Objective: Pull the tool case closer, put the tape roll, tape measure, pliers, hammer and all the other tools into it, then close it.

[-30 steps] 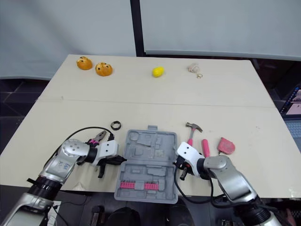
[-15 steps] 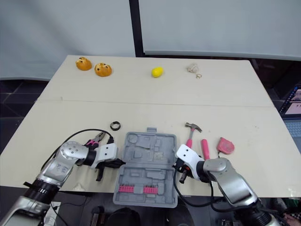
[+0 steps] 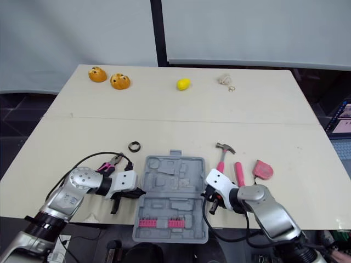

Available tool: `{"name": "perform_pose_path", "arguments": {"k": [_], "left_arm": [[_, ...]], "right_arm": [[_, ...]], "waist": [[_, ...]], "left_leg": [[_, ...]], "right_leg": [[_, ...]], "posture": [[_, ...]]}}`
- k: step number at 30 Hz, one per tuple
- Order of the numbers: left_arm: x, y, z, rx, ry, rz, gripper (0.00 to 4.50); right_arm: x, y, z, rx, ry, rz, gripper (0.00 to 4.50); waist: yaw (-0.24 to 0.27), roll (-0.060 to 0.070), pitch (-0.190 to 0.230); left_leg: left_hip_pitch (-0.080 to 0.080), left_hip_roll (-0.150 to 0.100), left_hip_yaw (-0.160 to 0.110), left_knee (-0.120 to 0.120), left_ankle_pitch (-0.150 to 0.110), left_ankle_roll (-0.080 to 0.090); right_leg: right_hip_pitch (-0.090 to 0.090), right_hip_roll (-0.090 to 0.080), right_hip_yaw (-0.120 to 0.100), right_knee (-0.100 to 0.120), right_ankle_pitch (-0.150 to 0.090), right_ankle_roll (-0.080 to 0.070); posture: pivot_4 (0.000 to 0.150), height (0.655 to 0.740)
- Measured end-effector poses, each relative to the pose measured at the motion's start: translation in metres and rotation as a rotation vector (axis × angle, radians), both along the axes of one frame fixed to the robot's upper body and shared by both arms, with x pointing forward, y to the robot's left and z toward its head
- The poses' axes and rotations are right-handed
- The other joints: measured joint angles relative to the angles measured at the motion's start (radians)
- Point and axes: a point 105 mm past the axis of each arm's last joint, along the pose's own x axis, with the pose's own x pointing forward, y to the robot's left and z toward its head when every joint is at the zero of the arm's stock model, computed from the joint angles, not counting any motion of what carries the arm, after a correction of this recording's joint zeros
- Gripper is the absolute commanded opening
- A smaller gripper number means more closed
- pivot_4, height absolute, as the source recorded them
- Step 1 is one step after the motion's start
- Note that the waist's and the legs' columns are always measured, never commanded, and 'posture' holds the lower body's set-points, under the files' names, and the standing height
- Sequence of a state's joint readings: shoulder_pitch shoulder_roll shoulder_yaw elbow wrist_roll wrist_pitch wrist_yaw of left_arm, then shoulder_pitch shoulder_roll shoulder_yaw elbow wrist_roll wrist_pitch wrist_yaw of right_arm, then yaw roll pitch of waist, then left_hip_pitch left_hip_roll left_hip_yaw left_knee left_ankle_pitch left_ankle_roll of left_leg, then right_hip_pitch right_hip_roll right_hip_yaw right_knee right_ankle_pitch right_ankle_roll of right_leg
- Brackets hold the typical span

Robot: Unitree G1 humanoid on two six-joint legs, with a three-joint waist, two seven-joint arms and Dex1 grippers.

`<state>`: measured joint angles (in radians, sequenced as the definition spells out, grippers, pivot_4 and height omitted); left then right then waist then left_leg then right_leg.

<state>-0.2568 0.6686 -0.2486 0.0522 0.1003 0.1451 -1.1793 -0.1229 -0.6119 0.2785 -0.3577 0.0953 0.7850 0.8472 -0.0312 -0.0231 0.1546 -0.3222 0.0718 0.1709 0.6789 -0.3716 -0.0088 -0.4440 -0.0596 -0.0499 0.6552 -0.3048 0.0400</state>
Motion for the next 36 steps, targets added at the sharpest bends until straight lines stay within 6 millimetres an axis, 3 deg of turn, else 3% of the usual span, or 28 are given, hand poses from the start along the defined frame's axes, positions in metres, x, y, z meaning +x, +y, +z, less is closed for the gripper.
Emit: {"name": "perform_pose_path", "arguments": {"k": [28,32,36], "left_arm": [[-0.006,0.002,-0.003,0.015,-0.021,-0.003,0.01],[-0.01,0.022,0.0,0.034,-0.019,0.015,0.01],[-0.029,0.067,0.019,-0.077,0.11,0.166,0.01]], "right_arm": [[-0.007,-0.004,0.002,-0.016,0.001,0.018,0.03],[-0.01,-0.02,0.015,-0.049,-0.023,-0.004,0.03],[-0.024,-0.061,0.039,-0.04,-0.033,-0.097,0.03]], "waist": [[-0.001,0.004,-0.004],[-0.008,0.004,-0.004],[-0.007,0.0,0.001]], "left_leg": [[0.0,0.001,0.0,-0.001,-0.002,0.001],[0.0,0.002,0.0,-0.003,-0.002,0.001],[0.001,0.001,-0.001,-0.008,-0.001,0.0]], "right_leg": [[0.0,0.0,0.0,-0.002,0.0,0.0],[0.0,0.001,0.001,-0.002,0.0,0.0],[-0.001,0.0,-0.001,-0.003,-0.001,-0.002]], "posture": [[0.15,0.7375],[0.15,0.7375],[0.15,0.7375]]}}
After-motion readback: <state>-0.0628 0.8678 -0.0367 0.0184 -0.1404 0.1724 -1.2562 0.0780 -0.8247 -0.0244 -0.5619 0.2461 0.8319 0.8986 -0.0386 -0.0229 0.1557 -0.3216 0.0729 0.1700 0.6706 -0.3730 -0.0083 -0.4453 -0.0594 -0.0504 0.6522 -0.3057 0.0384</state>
